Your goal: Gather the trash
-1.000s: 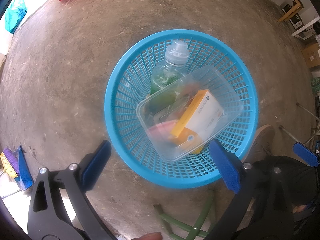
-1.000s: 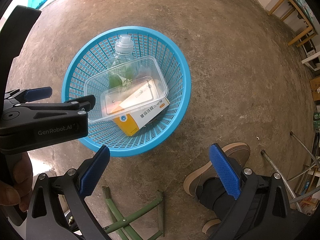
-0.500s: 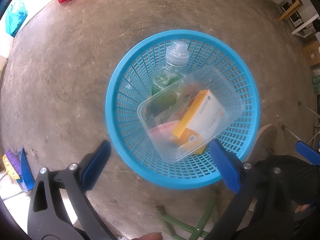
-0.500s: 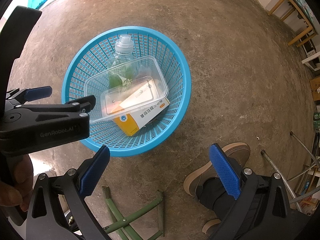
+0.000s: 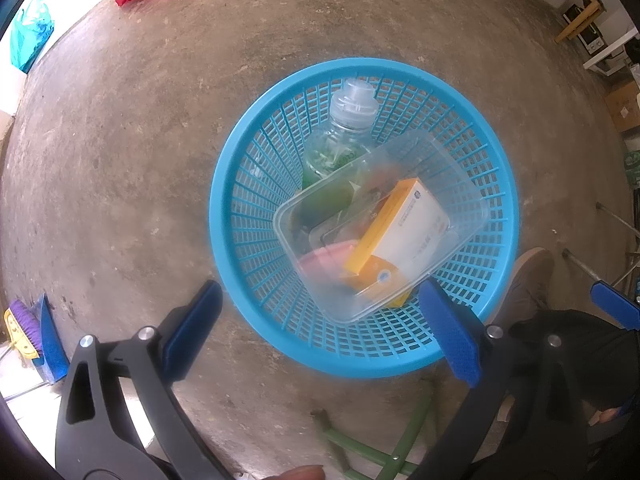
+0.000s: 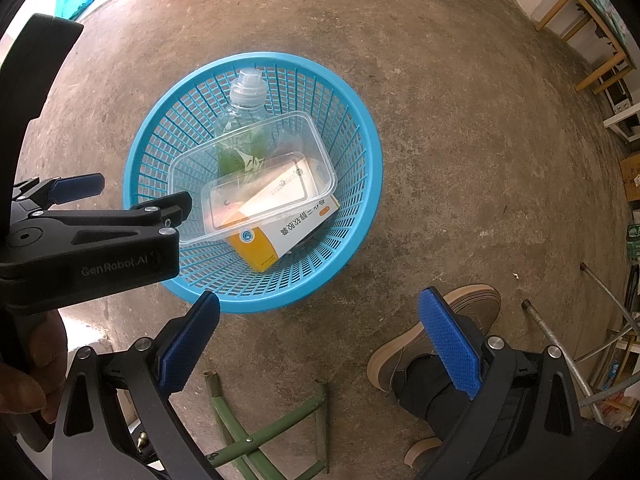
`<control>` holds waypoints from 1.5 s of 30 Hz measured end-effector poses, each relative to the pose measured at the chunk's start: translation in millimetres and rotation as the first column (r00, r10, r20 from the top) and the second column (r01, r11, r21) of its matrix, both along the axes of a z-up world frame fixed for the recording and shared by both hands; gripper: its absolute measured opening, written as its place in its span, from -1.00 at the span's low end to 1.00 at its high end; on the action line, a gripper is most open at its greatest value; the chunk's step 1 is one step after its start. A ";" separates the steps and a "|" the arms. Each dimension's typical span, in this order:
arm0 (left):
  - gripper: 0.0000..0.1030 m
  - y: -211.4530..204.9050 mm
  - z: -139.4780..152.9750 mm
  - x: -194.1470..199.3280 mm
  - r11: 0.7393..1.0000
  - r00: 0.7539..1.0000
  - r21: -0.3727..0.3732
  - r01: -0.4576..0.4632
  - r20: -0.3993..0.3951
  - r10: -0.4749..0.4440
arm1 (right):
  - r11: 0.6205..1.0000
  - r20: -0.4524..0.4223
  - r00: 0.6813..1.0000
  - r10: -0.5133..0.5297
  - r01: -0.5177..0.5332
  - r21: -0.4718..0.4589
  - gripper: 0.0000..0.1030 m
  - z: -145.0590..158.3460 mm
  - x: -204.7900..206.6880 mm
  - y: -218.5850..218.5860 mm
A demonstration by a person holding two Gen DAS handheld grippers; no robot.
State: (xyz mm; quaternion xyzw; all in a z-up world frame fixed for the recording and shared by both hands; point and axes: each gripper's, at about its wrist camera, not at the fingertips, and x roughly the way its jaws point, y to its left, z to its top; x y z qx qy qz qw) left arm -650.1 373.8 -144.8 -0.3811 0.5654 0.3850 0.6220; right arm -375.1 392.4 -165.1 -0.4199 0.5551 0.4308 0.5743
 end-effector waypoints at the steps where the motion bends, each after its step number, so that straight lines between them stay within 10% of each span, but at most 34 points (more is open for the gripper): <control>1: 0.84 0.3 0.0 0.0 1.000 1.000 0.000 0.000 0.000 0.000 | 1.000 0.000 1.000 0.001 -0.001 0.000 0.88 0.0 0.1 0.2; 45: 0.84 -1.2 -2.0 1.7 1.000 1.000 -0.013 0.003 0.002 -0.003 | 1.000 0.000 1.000 -0.001 0.001 -0.002 0.88 -0.6 -0.2 -0.6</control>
